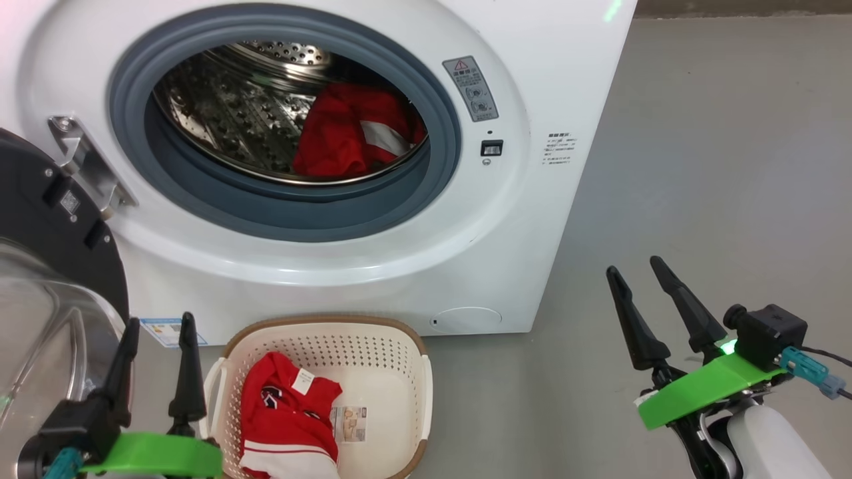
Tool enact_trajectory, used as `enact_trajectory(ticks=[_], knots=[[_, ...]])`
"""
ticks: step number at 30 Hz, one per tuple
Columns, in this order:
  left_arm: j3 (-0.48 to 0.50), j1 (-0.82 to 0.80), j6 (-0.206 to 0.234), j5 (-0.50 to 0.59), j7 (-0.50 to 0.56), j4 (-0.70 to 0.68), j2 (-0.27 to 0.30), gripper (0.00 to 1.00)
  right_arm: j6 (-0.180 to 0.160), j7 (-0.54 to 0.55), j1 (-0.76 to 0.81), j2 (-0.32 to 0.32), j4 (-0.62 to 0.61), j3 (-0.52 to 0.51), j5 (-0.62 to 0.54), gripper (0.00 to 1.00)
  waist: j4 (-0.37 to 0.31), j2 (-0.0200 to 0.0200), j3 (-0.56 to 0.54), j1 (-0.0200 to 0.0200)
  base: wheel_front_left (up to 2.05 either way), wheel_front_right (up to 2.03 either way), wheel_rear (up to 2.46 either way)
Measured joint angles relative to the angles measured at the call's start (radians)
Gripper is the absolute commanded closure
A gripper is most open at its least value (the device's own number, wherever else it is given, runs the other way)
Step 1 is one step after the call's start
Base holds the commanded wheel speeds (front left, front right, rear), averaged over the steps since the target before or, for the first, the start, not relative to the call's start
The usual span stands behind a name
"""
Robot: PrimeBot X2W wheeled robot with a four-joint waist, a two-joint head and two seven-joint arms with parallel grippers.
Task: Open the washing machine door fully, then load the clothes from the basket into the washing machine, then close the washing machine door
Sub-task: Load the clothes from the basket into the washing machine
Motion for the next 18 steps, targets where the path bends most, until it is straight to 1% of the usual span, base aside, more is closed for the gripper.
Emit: enact_trajectory(ticks=[7, 18], knots=[[-0.009, 0.045, 0.003, 0.000, 0.000, -0.046, -0.005, 0.00, 0.000, 0.000, 0.013, -0.004, 0.002, -0.020, 0.000, 0.00, 0.008, 0.0000, -0.005, 0.0000, 0.00, 0.00, 0.00], [-0.021, 0.064, 0.013, -0.018, 0.000, -0.055, -0.011, 0.00, 0.000, 0.000, 0.018, -0.008, 0.005, -0.026, 0.000, 0.00, 0.012, 0.0000, -0.021, 0.0000, 0.00, 0.00, 0.00]])
